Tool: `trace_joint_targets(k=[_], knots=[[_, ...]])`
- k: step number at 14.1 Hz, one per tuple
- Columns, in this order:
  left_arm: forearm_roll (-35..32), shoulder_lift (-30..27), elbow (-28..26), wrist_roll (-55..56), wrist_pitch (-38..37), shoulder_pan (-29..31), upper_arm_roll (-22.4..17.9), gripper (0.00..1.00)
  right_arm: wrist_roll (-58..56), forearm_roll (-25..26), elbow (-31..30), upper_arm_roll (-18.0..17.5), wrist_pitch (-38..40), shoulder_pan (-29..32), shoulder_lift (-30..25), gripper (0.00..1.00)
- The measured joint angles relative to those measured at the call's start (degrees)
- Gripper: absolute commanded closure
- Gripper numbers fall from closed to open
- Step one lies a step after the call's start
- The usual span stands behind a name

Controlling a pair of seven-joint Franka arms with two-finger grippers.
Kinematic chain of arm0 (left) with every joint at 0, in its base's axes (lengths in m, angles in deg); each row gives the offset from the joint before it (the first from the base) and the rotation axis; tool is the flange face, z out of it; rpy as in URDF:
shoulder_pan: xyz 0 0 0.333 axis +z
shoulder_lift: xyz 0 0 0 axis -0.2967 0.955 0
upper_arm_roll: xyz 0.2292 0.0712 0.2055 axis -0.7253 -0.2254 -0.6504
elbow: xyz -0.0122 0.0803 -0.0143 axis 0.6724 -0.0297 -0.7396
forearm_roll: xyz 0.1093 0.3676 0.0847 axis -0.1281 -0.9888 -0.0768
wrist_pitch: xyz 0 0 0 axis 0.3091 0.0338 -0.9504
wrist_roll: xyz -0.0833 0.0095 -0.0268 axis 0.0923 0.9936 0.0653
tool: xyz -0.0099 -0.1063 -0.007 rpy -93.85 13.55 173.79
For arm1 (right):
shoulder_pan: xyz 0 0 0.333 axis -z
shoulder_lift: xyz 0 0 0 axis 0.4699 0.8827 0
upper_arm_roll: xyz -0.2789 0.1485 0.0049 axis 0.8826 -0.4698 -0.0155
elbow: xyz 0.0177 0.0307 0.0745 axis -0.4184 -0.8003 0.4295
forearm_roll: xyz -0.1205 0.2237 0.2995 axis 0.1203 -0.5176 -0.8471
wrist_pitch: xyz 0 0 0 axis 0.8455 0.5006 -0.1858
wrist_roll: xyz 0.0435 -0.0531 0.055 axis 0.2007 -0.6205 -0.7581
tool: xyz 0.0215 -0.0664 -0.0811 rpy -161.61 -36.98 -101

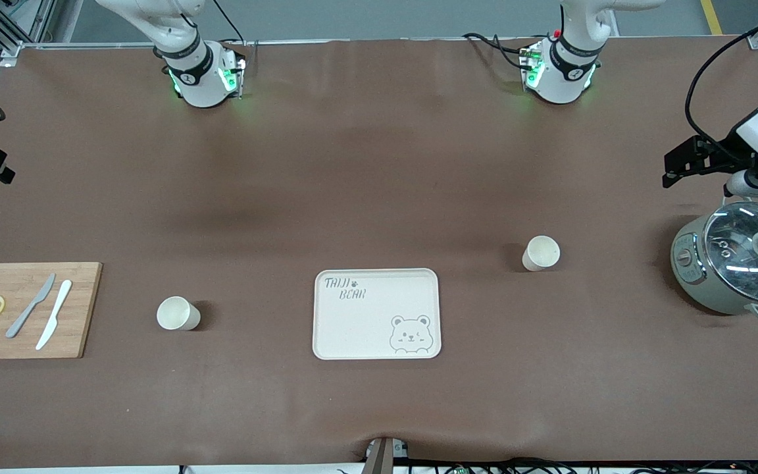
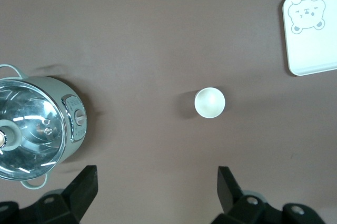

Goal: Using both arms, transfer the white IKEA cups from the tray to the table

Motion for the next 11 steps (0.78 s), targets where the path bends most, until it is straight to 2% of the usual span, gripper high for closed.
trace_joint_targets(k=[11], knots=[[0.0,0.0,0.0,0.0,0.0,0.0,0.1,0.00,0.1,0.0,-0.1,-0.1,-0.2,0.6,0.9,0.00]])
